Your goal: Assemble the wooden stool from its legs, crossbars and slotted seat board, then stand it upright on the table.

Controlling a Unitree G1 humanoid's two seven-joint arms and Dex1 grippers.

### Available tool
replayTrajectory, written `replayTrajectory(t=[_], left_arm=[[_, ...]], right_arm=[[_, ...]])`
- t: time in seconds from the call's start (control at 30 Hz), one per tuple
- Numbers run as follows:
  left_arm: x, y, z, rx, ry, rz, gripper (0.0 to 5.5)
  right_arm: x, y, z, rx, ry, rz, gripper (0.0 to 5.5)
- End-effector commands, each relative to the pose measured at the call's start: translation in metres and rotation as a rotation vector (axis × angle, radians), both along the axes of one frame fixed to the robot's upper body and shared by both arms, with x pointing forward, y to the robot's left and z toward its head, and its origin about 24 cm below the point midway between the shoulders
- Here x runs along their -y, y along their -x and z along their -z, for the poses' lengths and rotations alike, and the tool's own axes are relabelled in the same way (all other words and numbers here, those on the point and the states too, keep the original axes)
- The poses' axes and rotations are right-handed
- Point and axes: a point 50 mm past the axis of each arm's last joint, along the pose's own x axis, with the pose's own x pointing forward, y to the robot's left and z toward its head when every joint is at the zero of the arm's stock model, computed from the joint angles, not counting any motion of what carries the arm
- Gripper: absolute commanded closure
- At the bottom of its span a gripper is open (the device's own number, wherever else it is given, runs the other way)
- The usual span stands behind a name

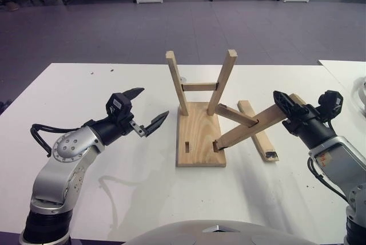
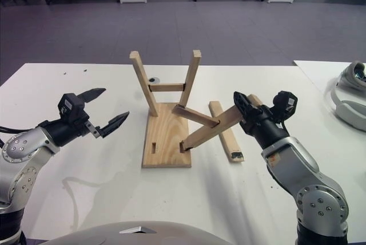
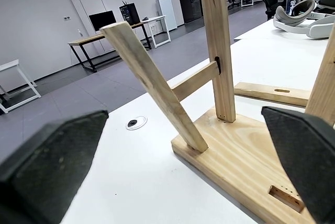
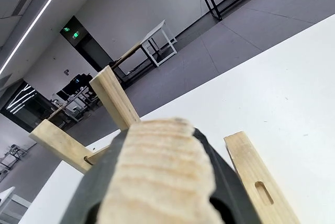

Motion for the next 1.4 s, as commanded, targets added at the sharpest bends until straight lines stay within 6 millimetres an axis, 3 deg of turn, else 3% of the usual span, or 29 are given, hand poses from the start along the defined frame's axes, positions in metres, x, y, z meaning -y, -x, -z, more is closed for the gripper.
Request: replayTrajectory(t=[0.03,0.33,0.53,0.7,0.8,0.87,1.0,1.07,1.13,1.27,1.4], left_arm=[[0.0,-0.003,0.0,0.005,-0.011,-0.009,0.1],[-0.002,-0.001,0.003,-0.012,-0.015,-0.015,0.1],[-0.004,-0.002,0.005,-0.017,-0.021,-0.021,0.1],[-0.005,-0.004,0.007,-0.019,-0.037,-0.028,0.1],[-0.004,-0.006,0.008,-0.017,-0.037,-0.027,0.1],[-0.002,-0.007,0.008,-0.015,-0.033,-0.021,0.1],[-0.002,-0.009,0.007,-0.014,-0.031,-0.011,0.1],[0.0,-0.01,0.008,-0.013,-0.03,-0.005,0.1],[0.001,-0.01,0.009,-0.014,-0.029,-0.004,0.1],[0.001,-0.012,0.011,-0.013,-0.029,-0.004,0.1],[0.0,-0.017,0.012,-0.006,-0.033,-0.01,0.1]], right_arm=[[-0.005,-0.001,0.014,-0.068,-0.094,0.009,4.48],[0.009,0.004,0.009,-0.071,-0.05,0.02,4.48],[0.009,0.003,0.009,-0.089,-0.028,0.004,4.48],[0.0,-0.015,-0.013,0.004,0.381,-0.027,4.47],[-0.009,-0.024,-0.021,0.038,0.46,-0.077,4.47],[-0.021,-0.025,-0.006,0.0,0.47,-0.192,4.47],[-0.022,-0.013,0.048,-0.14,0.529,-0.365,4.47],[-0.021,-0.015,0.055,-0.136,0.504,-0.344,4.47],[-0.019,-0.023,0.043,-0.06,0.458,-0.284,4.47],[-0.022,-0.033,-0.004,0.157,0.369,-0.231,4.47],[-0.03,-0.036,-0.05,0.356,0.175,-0.21,3.47]])
